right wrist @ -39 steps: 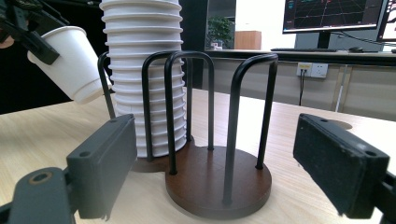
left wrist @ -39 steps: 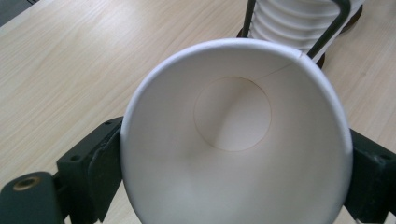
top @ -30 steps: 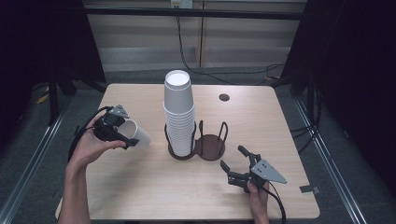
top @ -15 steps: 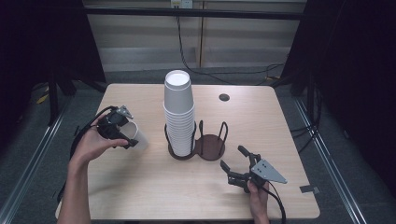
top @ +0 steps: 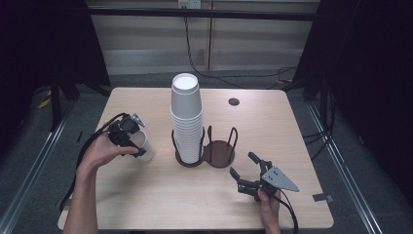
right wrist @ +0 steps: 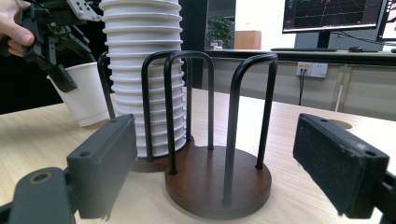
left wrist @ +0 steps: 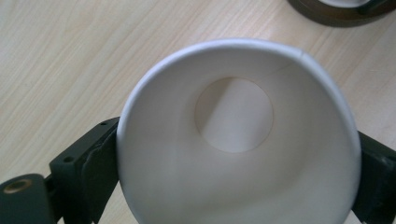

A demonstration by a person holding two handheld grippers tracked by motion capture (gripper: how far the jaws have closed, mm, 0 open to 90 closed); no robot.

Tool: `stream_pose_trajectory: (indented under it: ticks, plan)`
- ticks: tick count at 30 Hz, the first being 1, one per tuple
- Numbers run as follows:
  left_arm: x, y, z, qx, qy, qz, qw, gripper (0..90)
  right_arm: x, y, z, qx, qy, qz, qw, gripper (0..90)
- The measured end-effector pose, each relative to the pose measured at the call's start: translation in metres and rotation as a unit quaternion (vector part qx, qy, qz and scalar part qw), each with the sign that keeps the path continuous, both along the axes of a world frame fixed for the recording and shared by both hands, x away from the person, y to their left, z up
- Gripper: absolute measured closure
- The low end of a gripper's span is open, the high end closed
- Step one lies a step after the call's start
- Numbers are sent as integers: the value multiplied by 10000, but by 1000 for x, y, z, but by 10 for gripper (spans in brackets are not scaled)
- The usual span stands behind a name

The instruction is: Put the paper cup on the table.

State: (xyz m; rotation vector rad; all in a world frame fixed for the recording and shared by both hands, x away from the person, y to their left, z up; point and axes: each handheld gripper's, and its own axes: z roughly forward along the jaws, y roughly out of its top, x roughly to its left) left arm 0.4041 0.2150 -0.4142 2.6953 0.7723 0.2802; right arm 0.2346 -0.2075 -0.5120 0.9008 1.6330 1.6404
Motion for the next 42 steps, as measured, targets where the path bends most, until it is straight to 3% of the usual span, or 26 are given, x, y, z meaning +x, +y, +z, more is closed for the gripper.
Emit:
stream_pose_trajectory:
  ticks: [6,18,28,33,38,42]
  plan:
    - [0,-2,-2,81,-112,-49,9999,64,0,0,0,-2,-2,-2,10000,132]
    - [1,-2,-12,-62,11,-38,10000,59,0,0,0,0,5,-23,10000,132]
    - [-1,-3,-19,144,-32,-114,9998,64,0,0,0,-2,0,-73,10000,133]
    - [-3,1,-22,-11,21,-119,9999,72,0,0,0,3,-4,-72,10000,132]
    - [-4,7,-28,-39,143,-166,9998,89,0,0,0,-1,0,-80,10000,131]
    - [-6,11,-31,-81,101,-150,9998,117,0,0,0,-1,1,-85,10000,131]
